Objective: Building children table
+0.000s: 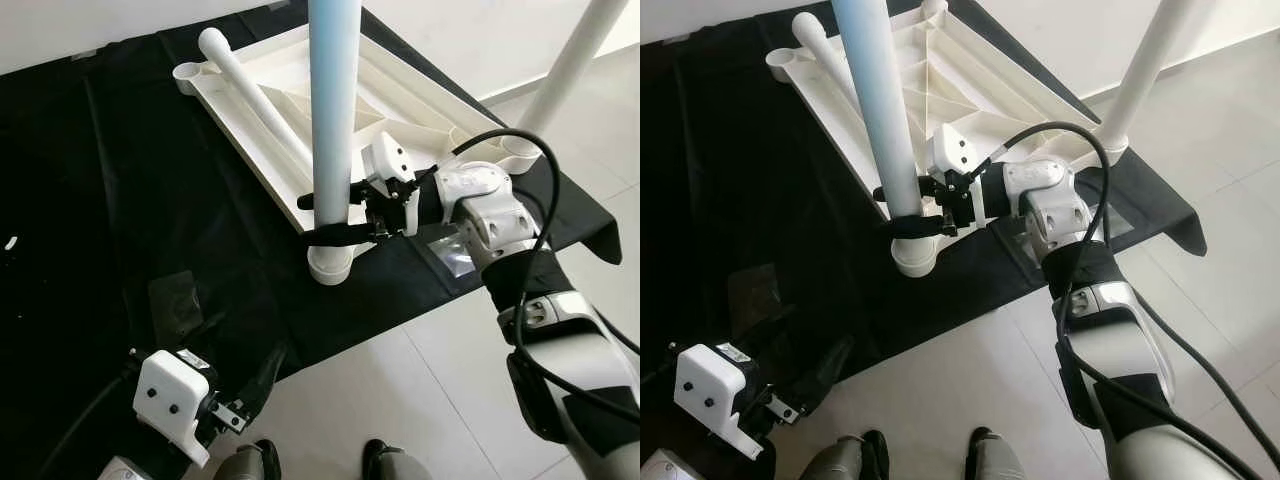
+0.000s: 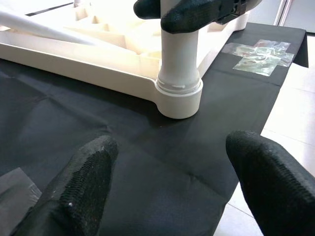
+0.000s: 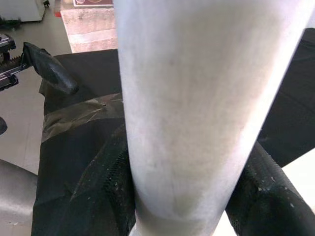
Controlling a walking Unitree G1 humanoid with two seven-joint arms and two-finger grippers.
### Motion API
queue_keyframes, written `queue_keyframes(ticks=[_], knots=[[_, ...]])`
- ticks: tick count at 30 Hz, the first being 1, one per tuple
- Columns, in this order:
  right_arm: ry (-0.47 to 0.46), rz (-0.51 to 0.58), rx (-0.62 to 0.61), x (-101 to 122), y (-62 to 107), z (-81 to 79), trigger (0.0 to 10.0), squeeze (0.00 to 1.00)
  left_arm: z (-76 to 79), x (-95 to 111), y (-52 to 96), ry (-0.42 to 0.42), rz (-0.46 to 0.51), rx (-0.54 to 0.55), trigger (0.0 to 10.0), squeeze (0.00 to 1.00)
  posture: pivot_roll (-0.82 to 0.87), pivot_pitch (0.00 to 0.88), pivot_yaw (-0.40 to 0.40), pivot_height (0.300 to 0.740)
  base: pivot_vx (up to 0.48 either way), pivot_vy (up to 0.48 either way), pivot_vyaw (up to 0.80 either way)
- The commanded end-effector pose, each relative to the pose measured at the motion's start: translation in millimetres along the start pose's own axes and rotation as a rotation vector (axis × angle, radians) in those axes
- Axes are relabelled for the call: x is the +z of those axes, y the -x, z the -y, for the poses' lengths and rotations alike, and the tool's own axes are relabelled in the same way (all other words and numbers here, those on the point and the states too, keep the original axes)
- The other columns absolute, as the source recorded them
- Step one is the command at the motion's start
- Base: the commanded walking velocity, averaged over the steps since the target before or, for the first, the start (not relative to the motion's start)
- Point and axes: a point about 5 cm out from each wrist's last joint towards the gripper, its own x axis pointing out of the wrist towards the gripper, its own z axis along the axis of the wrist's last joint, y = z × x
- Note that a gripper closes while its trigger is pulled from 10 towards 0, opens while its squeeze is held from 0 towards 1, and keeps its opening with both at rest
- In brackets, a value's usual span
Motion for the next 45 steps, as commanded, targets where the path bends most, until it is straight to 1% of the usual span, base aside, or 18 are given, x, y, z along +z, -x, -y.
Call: queue_keyframes(ticks=[1,5,6,7,8,10,12,16,22,23,27,28,29,30,39,40,42,45], knots=[[0.027,-0.028,0.014,-4,-0.3,-2.9,0.0,0.00,2.0,-3,2.4,-0.003,-0.026,-0.012,10.0,0.00,0.08,0.289,0.021,0.740,0.000,0.000,0.00],[0.031,-0.055,-0.086,-15,2.7,-8.7,0.0,0.00,2.4,-3,1.2,0.000,-0.021,-0.009,10.0,0.00,0.07,0.292,0.011,0.740,0.000,0.000,0.00],[-0.051,-0.083,-0.269,-33,-12.1,-22.1,0.0,0.00,2.4,-3,1.1,0.001,-0.019,-0.008,10.0,0.00,0.06,0.295,0.004,0.740,0.000,0.000,0.00],[-0.051,-0.083,-0.269,-33,-12.1,-22.1,0.0,0.00,2.4,-3,1.1,0.001,-0.019,-0.008,10.0,0.00,0.06,0.295,0.004,0.740,0.000,0.000,0.00],[-0.131,-0.105,-0.613,-43,-24.4,-25.2,0.0,0.00,1.9,-3,1.2,0.002,-0.018,-0.007,10.0,0.00,0.06,0.297,0.001,0.740,0.000,0.000,0.00],[-0.131,-0.105,-0.613,-43,-24.4,-25.2,0.0,0.00,1.9,-3,1.2,0.002,-0.018,-0.007,10.0,0.00,0.06,0.297,0.001,0.740,0.000,0.000,0.00],[-0.298,-0.154,-0.999,-58,-37.7,-64.3,0.0,0.00,0.7,-3,-0.1,0.004,-0.014,-0.007,10.0,0.00,0.05,0.303,0.004,0.740,0.000,0.000,0.00],[-0.381,-0.099,-0.953,-49,-71.5,-95.1,0.0,0.00,0.1,-3,-3.3,0.008,-0.006,-0.014,10.0,0.00,0.04,0.296,0.021,0.740,0.000,0.000,0.00],[-0.347,-0.050,-0.913,-38,-86.3,-85.0,0.0,0.00,-0.8,-5,-6.3,0.010,-0.001,-0.022,10.0,0.00,0.03,0.281,0.012,0.740,0.000,0.000,0.00],[-0.332,-0.053,-0.902,-36,-85.5,-81.2,10.0,0.00,-1.2,-6,-6.9,0.010,0.001,-0.022,10.0,0.00,0.02,0.284,0.004,0.740,0.000,0.000,0.00],[-0.300,-0.037,-0.859,-31,-80.1,-72.6,10.0,0.00,-1.9,-6,-6.9,0.007,0.003,-0.016,10.0,0.00,0.00,0.281,-0.001,0.740,0.000,0.000,0.00],[-0.294,-0.023,-0.844,-25,-78.1,-71.2,10.0,0.31,-2.1,-6,-6.7,0.006,0.003,-0.014,10.0,0.00,-0.01,0.281,-0.003,0.740,0.000,0.000,0.00],[-0.294,-0.023,-0.844,-25,-78.1,-71.2,10.0,0.31,-2.1,-6,-6.7,0.006,0.003,-0.014,10.0,0.00,-0.01,0.281,-0.003,0.740,0.000,0.000,0.00],[-0.289,0.012,-0.810,-18,-75.6,-68.2,10.0,1.00,-2.5,-7,-5.9,-0.003,-0.002,-0.012,10.0,0.00,-0.01,0.281,-0.001,0.740,0.000,0.000,0.00],[-0.110,0.106,-0.425,6,-65.1,-57.5,10.0,1.00,-7.1,-10,-2.6,-0.017,-0.022,0.014,10.0,0.00,0.00,0.281,0.011,0.740,0.000,0.000,0.00],[-0.071,0.092,-0.303,4,-59.7,-54.8,10.0,0.13,-7.5,-10,-2.4,-0.020,-0.022,0.019,10.0,0.00,0.01,0.283,0.015,0.740,0.000,0.000,0.00],[-0.034,0.062,-0.200,1,-53.8,-50.5,10.0,0.00,-7.7,-11,-2.3,-0.021,-0.024,0.023,10.0,0.00,0.01,0.283,0.016,0.740,0.000,0.000,0.00],[-0.012,0.051,-0.128,0,-48.4,-43.7,10.0,0.00,-7.7,-11,-2.1,-0.022,-0.025,0.025,10.0,0.00,0.02,0.288,0.019,0.740,0.000,0.000,0.00]])
